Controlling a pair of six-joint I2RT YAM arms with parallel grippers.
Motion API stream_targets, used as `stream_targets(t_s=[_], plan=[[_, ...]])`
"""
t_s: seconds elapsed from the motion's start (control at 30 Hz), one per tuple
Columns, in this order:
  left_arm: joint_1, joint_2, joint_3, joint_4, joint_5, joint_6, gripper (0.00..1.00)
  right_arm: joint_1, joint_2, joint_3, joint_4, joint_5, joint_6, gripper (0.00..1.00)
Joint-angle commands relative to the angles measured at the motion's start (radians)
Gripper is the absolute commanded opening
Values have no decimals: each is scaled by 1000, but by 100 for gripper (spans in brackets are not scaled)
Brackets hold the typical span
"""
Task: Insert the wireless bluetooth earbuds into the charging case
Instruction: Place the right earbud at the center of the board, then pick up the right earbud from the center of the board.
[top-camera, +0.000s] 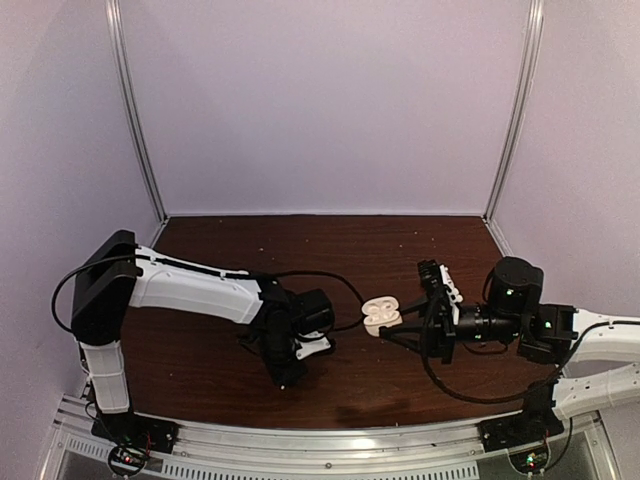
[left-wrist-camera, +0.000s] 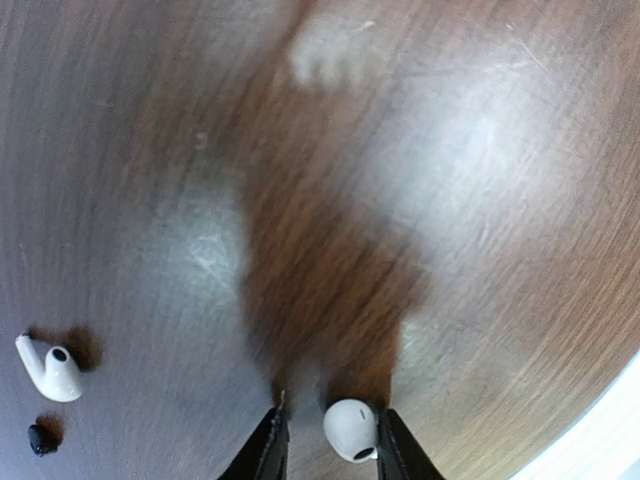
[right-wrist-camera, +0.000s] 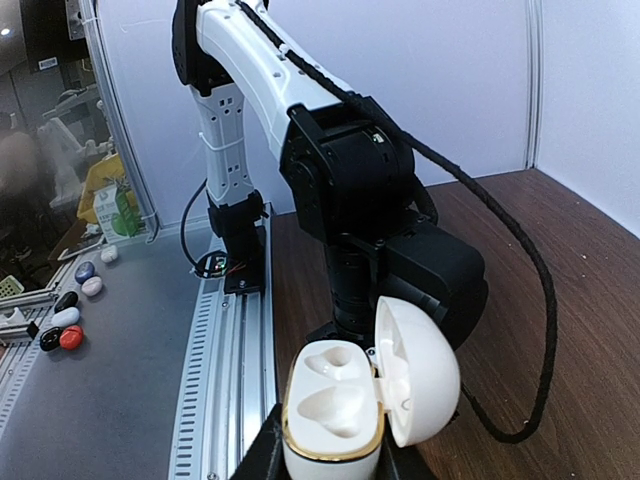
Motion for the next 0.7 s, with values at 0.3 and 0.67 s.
stream_targets(t_s=[0.3, 0.67], plan=[[5, 42, 71, -58, -25, -50, 31, 1, -4, 31, -17, 2, 2, 0], [5, 49, 65, -41, -24, -42, 22, 1, -5, 29, -21, 3, -1, 0]])
